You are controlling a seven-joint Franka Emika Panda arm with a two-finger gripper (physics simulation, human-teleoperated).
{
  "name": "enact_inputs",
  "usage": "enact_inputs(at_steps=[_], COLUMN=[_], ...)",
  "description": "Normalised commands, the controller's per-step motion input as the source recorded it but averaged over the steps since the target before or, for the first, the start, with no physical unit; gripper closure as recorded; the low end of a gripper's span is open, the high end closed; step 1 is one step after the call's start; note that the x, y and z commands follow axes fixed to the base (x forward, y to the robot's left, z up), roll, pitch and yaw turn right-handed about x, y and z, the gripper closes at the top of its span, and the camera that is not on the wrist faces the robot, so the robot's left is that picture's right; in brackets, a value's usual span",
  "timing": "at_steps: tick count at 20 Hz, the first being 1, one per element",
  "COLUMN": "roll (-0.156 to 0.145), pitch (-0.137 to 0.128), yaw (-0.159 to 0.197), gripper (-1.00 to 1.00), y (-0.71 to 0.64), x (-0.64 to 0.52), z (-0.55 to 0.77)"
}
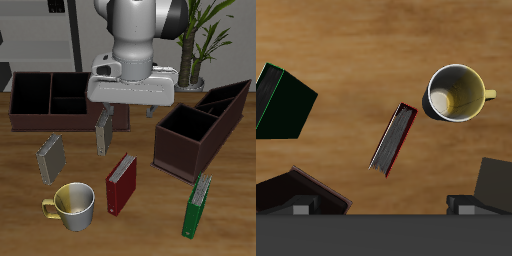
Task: Place the red book into the left desk caddy's right compartment
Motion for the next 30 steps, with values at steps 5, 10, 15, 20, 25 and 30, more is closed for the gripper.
enact_inputs(at_steps=[5, 10, 15, 20, 25, 30], roll=[0.038, 0.017, 0.004, -0.021, -0.008, -0.011], pitch=[-0.058, -0.017, -0.018, 0.006, -0.007, -0.005], yaw=[-0.099, -0.022, -0.077, -0.005, -0.017, -0.031], gripper=[-1.00, -1.00, -1.00, -1.00, -1.00, -1.00], y=[-0.04, 0.00, -0.13, -0.09, 0.03, -0.04], x=[0.19, 0.07, 0.09, 0.07, 0.04, 0.08], z=[-0.20, -0.16, -0.32, -0.23, -0.19, -0.23])
